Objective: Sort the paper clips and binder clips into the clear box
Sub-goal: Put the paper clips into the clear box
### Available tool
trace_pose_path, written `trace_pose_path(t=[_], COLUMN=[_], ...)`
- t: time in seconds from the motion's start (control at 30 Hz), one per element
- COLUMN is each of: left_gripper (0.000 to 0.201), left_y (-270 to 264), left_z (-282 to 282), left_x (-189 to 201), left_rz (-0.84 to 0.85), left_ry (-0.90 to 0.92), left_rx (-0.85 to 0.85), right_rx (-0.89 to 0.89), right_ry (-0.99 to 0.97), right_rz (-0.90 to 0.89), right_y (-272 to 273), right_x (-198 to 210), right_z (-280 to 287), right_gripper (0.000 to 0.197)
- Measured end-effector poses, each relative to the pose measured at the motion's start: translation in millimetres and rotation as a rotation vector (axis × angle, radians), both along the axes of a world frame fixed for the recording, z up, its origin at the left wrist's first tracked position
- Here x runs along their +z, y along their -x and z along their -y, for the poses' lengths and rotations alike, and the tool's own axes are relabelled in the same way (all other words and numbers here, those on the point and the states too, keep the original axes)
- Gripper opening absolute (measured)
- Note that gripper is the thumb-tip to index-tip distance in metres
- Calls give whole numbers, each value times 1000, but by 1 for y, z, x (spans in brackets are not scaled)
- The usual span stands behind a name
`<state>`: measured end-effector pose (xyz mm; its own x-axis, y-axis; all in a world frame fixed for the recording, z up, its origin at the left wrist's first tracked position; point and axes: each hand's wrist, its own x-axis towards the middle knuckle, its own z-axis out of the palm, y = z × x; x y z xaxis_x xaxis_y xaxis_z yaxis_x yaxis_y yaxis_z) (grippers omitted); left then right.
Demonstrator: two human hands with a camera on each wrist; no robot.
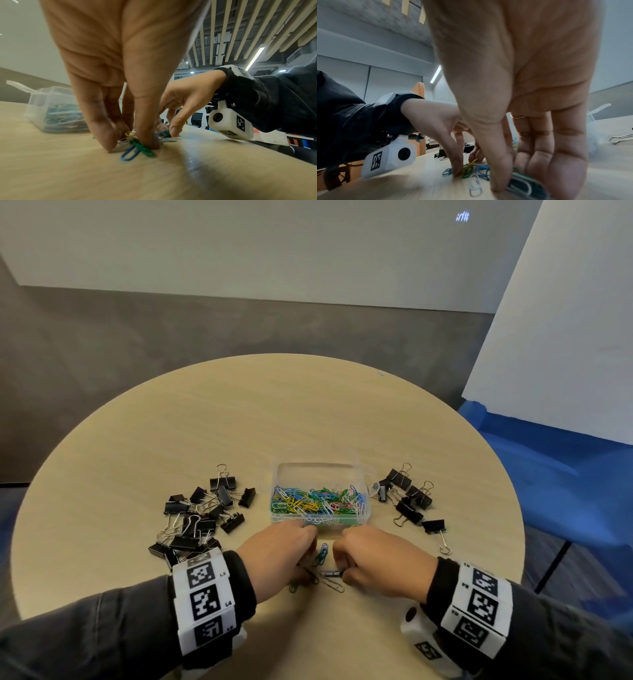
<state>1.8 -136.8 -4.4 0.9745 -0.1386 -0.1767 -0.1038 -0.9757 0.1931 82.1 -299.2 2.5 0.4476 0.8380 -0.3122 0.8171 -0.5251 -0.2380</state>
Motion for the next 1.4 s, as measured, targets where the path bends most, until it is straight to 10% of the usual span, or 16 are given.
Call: trace_pose_path(t=[0.37,0.7,1.07,1.4], left_gripper=[16,16,15,10], left_y=[-2,-5,0,-9], left_z=[0,1,4,-4], left_x=[1,-1,-4,2], left_rz=[-53,-98,-55,6], left_ry=[21,13,-55,70], left_rx=[13,29,-19,-53], right_rx=[47,-181,-109,9], right_ry=[-20,-564,-1,-5], right_rz=[35,130,-33,-47], right_y=[-5,-38,-2,-6], right_x=[0,30,4,6], right_z=[5,8,11,10], right_gripper=[14,13,14,14])
